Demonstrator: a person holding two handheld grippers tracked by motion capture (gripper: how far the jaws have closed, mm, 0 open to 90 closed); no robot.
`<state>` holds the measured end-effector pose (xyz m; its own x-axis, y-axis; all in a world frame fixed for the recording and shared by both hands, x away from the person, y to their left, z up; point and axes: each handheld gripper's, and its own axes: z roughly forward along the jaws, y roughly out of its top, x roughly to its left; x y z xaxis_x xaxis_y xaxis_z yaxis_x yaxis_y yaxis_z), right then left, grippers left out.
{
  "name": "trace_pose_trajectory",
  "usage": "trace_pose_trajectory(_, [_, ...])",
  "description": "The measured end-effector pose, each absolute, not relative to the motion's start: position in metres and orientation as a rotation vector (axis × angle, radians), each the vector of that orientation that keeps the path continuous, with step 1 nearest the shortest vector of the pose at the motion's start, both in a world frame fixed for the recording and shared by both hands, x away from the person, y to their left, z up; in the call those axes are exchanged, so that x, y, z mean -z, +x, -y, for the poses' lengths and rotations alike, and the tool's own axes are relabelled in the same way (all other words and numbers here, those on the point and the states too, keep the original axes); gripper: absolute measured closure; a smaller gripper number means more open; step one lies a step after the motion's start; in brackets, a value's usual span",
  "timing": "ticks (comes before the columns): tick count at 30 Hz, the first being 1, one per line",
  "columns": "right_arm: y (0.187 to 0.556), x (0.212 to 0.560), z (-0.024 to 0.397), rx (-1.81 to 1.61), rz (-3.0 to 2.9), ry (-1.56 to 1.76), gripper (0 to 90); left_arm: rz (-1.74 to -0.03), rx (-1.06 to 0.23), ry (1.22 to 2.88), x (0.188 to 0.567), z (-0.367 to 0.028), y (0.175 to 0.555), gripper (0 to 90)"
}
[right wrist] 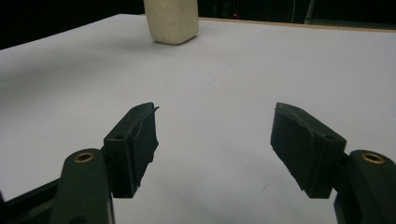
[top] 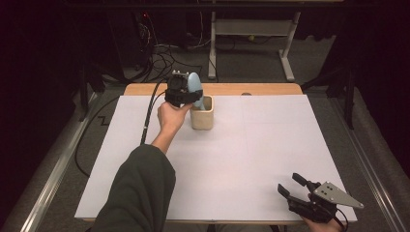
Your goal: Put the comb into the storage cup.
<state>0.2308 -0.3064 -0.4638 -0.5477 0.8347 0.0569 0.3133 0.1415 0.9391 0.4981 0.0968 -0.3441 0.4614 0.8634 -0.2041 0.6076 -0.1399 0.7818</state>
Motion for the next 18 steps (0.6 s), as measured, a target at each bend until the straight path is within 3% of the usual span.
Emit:
trace_pose_trajectory(8, [0.2306,0.4638,0.3063,-1.406,-1.935,1.099,32.3,-1.239,-0.412,1.868,0.3436,-0.0982,0.4975,45.0])
trace_pose_trajectory(18, [0.2304,0.4635,0.3066,-1.404,-1.931,1.1,32.3,-1.244,-0.444,1.877,0.3397,-0.1058,0.4972,32.6])
